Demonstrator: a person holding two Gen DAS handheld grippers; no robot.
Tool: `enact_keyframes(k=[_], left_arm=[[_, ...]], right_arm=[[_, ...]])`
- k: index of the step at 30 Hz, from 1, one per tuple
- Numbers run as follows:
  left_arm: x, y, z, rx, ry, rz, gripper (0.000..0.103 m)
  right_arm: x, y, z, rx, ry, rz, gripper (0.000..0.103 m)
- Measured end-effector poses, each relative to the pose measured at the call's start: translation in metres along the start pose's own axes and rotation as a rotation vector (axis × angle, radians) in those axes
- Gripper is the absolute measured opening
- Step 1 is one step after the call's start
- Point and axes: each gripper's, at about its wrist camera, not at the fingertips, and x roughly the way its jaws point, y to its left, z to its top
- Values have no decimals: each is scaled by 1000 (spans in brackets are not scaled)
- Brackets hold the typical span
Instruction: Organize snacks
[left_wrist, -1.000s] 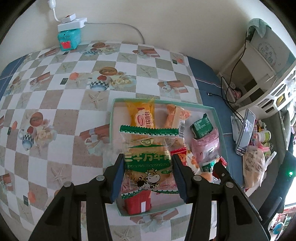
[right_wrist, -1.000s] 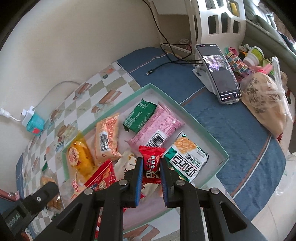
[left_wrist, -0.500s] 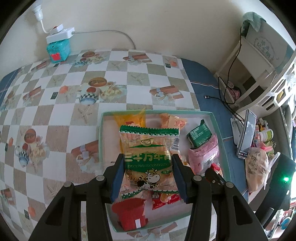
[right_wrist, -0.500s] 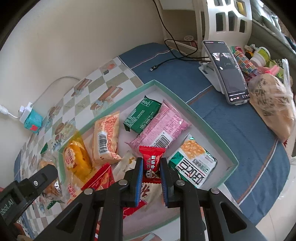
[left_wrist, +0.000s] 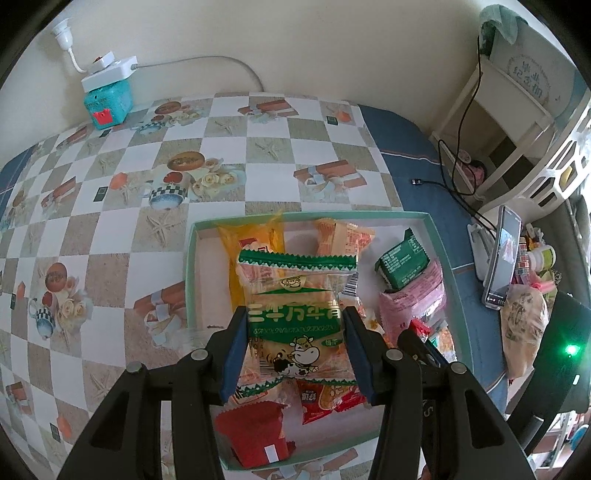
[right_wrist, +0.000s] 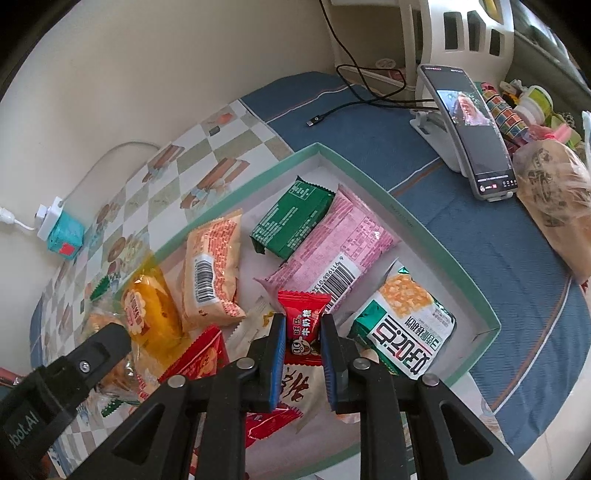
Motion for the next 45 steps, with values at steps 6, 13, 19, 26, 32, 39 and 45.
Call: enact_keyframes(k=[6, 13, 19, 26, 32, 39, 45], left_arm=[[-12, 4, 4, -11, -31, 21, 74], [-21, 26, 8, -55, -42, 117, 95], [-15, 62, 6, -79, -55, 377, 98], [-5, 98, -1, -152, 26, 443, 98], [-14, 114, -10, -181, 49, 452, 98], [-35, 137, -24, -223, 63, 448, 98], [-62, 157, -38, -240, 21, 461, 98]], right_arm=[[-4, 3, 1, -13, 0, -31, 65], [-8, 9, 0, -35, -14, -57, 91], [-13, 15, 0, -44, -33, -55, 103], [-28, 33, -1, -76, -70, -26, 103], [-47, 59, -12, -154, -105, -32, 103], [-61, 82, -36, -239, -99, -32, 103], [-68, 96, -55, -273, -82, -31, 103]])
